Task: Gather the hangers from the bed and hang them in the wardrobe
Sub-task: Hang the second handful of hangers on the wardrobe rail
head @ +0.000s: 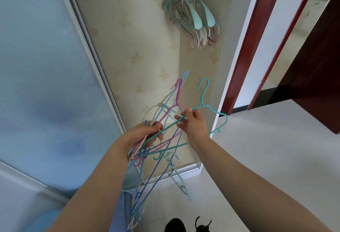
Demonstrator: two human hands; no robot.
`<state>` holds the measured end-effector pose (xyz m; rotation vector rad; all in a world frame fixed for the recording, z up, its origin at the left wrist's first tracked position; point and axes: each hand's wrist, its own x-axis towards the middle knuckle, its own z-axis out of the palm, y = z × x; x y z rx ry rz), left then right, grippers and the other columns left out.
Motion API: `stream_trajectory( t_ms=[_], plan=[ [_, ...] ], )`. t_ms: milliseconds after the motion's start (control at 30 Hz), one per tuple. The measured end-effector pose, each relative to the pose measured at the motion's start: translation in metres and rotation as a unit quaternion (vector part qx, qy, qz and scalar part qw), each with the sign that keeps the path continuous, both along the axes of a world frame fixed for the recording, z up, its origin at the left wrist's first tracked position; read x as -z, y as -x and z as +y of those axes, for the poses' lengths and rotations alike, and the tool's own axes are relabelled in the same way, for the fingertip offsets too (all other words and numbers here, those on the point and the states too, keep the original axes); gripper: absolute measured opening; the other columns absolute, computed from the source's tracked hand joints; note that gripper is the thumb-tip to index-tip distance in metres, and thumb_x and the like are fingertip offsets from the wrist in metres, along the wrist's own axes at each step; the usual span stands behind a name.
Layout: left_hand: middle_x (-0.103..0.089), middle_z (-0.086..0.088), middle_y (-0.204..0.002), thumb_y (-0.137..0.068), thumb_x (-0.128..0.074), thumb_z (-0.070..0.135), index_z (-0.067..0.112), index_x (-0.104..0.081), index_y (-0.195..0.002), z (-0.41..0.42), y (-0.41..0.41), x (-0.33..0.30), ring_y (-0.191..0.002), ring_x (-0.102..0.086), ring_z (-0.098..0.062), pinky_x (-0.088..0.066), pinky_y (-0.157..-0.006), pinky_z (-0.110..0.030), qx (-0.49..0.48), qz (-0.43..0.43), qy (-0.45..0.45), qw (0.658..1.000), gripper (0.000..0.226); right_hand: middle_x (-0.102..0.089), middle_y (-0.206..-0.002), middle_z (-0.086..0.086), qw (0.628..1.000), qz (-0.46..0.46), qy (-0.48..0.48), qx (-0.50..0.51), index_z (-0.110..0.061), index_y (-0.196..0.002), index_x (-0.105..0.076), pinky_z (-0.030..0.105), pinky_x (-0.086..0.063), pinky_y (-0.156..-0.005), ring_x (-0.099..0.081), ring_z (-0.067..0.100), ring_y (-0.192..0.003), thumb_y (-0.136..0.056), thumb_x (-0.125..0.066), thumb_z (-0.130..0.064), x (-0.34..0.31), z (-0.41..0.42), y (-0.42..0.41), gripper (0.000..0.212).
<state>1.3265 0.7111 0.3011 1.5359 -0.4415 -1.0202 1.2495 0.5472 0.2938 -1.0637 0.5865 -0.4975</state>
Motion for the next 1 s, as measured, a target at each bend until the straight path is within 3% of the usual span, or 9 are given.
stream_trajectory(
  t_ms=[133, 233, 300, 367, 533, 600, 667, 833, 1000],
  plan=[
    [-0.041, 0.001, -0.047, -0.1, -0.047, 0.015, 0.014, -0.04, -0.073, 0.003, 0.002, -0.001, -0.036, -0.029, -0.007, -0.025, -0.037, -0.015, 0.035, 0.036, 0.016, 0.999, 0.027, -0.058, -0.082, 0.005, 0.998, 0.047, 0.05, -0.013, -0.012, -0.084, -0.056, 0.027, -0.054, -0.065, -0.061, 0.014, -0.073, -0.094, -0.058, -0.027, 0.017, -0.006, 0.002, 0.019],
    [-0.037, 0.0, -0.046, -0.093, -0.051, 0.015, 0.015, -0.039, -0.074, 0.012, -0.003, -0.002, -0.036, -0.025, -0.008, -0.024, -0.039, -0.015, 0.06, 0.058, 0.045, 0.995, 0.023, -0.053, -0.109, 0.007, 0.982, 0.104, 0.129, 0.086, -0.015, -0.112, -0.052, 0.036, -0.054, -0.074, -0.061, 0.02, -0.085, -0.085, -0.066, -0.042, 0.04, -0.025, 0.009, 0.041],
    [-0.038, 0.001, -0.046, -0.092, -0.051, 0.016, 0.015, -0.039, -0.077, 0.02, -0.005, -0.005, -0.037, -0.025, -0.008, -0.023, -0.039, -0.016, 0.065, 0.066, 0.06, 0.994, 0.019, -0.037, -0.132, 0.006, 0.946, 0.193, 0.244, 0.089, -0.019, -0.138, -0.038, 0.038, -0.045, -0.096, -0.055, 0.026, -0.107, -0.08, -0.071, -0.043, 0.054, -0.046, 0.016, 0.071],
    [-0.037, 0.0, -0.045, -0.09, -0.053, 0.016, 0.014, -0.042, -0.079, 0.026, -0.005, -0.009, -0.037, -0.024, -0.008, -0.023, -0.038, -0.017, 0.058, 0.073, 0.07, 0.993, 0.016, -0.022, -0.147, 0.008, 0.884, 0.307, 0.351, 0.039, -0.026, -0.144, -0.034, 0.038, -0.033, -0.106, -0.037, 0.029, -0.128, -0.086, -0.066, -0.041, 0.064, -0.069, 0.023, 0.069],
    [-0.038, 0.0, -0.046, -0.094, -0.053, 0.013, 0.013, -0.046, -0.082, 0.033, -0.011, -0.017, -0.037, -0.026, -0.008, -0.021, -0.039, -0.019, 0.056, 0.082, 0.073, 0.992, 0.014, -0.045, -0.134, 0.01, 0.766, 0.477, 0.426, -0.064, -0.025, -0.116, -0.062, 0.041, -0.039, -0.101, -0.042, 0.033, -0.122, -0.089, -0.046, -0.061, 0.083, -0.121, 0.036, 0.047],
    [-0.043, -0.001, -0.048, -0.098, -0.048, 0.013, 0.011, -0.047, -0.085, 0.03, -0.012, -0.016, -0.037, -0.027, -0.007, -0.02, -0.038, -0.018, 0.017, 0.085, 0.067, 0.994, 0.012, -0.057, -0.099, 0.014, 0.807, 0.444, 0.389, -0.015, -0.011, -0.096, -0.062, 0.038, -0.052, -0.074, -0.055, 0.031, -0.086, -0.09, -0.047, -0.058, 0.084, -0.13, 0.043, 0.05],
    [-0.056, -0.005, -0.054, -0.099, -0.044, 0.017, 0.009, -0.048, -0.084, 0.024, -0.015, -0.013, -0.034, -0.029, -0.006, -0.022, -0.035, -0.015, -0.031, 0.088, 0.062, 0.994, 0.017, -0.048, -0.072, 0.012, 0.866, 0.382, 0.319, 0.053, -0.006, -0.076, -0.049, 0.032, -0.044, -0.053, -0.046, 0.027, -0.059, -0.092, -0.047, -0.054, 0.083, -0.132, 0.055, 0.05],
    [-0.074, -0.015, -0.093, -0.1, -0.044, 0.022, 0.014, -0.045, -0.075, 0.006, -0.022, -0.01, -0.032, -0.027, -0.005, -0.023, -0.034, -0.014, -0.079, 0.099, 0.038, 0.991, 0.026, -0.036, -0.062, 0.008, 0.885, 0.368, 0.242, 0.148, -0.01, -0.066, -0.04, 0.033, -0.036, -0.054, -0.038, 0.024, -0.059, -0.095, -0.044, -0.05, 0.093, -0.136, 0.085, 0.05],
    [-0.075, -0.007, -0.089, -0.101, -0.043, 0.022, 0.015, -0.043, -0.079, -0.002, -0.038, -0.012, -0.03, -0.023, -0.004, -0.022, -0.032, -0.013, -0.096, 0.079, 0.014, 0.992, 0.023, -0.042, -0.063, 0.012, 0.868, 0.418, 0.183, 0.197, -0.005, -0.072, -0.05, 0.028, -0.033, -0.053, -0.038, 0.025, -0.052, -0.092, -0.048, -0.018, 0.107, -0.146, 0.111, 0.024]
  ],
)
